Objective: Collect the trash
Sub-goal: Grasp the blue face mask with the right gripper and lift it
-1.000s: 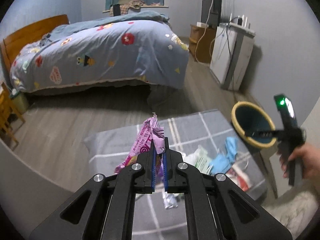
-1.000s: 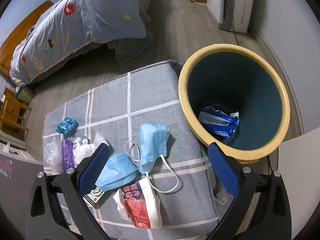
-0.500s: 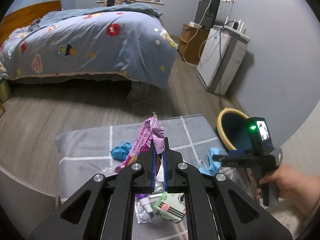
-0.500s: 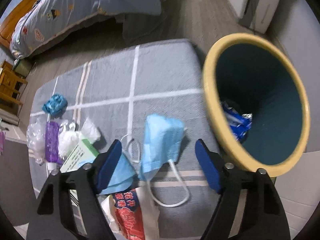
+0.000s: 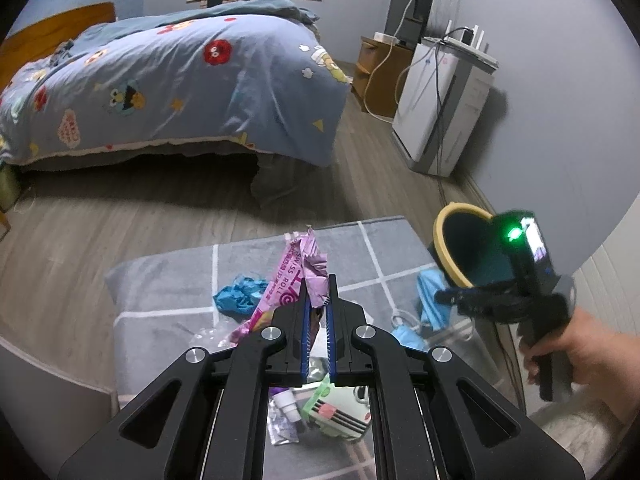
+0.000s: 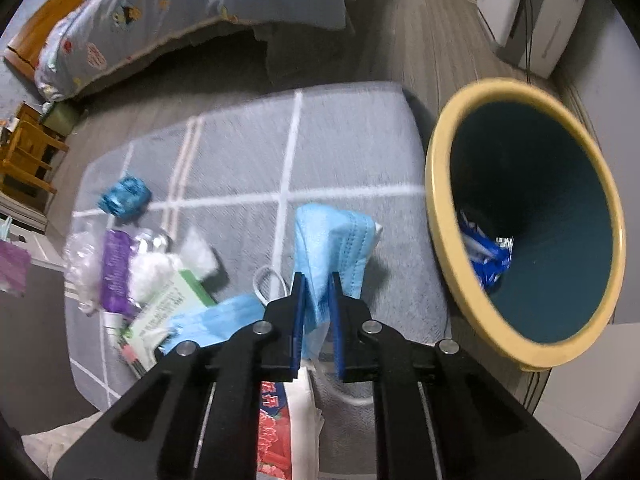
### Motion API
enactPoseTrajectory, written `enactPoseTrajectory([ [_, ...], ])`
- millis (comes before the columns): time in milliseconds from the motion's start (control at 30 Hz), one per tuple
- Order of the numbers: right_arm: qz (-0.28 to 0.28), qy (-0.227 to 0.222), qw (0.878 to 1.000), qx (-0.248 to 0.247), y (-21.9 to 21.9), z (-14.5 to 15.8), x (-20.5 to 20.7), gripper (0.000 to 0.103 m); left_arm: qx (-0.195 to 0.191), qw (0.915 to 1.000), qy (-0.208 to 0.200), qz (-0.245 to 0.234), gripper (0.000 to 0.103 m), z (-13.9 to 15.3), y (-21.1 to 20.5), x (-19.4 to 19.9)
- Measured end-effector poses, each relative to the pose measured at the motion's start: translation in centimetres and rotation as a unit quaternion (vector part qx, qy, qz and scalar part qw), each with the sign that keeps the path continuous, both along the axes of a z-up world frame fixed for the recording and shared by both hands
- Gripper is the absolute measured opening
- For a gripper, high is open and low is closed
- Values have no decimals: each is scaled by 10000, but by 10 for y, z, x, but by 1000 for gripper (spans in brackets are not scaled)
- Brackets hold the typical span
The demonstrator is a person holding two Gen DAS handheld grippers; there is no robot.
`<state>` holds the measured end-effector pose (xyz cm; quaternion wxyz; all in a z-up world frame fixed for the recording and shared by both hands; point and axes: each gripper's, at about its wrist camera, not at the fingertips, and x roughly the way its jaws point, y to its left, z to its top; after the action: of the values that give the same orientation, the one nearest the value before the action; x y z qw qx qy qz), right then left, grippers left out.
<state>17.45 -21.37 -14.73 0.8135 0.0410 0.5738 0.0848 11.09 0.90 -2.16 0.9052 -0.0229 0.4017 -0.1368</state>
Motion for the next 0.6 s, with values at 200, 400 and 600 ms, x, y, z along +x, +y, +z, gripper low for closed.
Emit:
enactPoseTrajectory([
  [200,149,-667,9975,181,-3,48,-4,11,55,9999,-42,-94,7,0,-15,1],
  [400,269,-1260,9917,11,-7,84,-10,11,209,9996,-23,-174,7,-6,-31,6],
  [600,226,-1563,9874,66,-27,102,-11,11,280,9994,-11,-183,7,-10,-45,13],
])
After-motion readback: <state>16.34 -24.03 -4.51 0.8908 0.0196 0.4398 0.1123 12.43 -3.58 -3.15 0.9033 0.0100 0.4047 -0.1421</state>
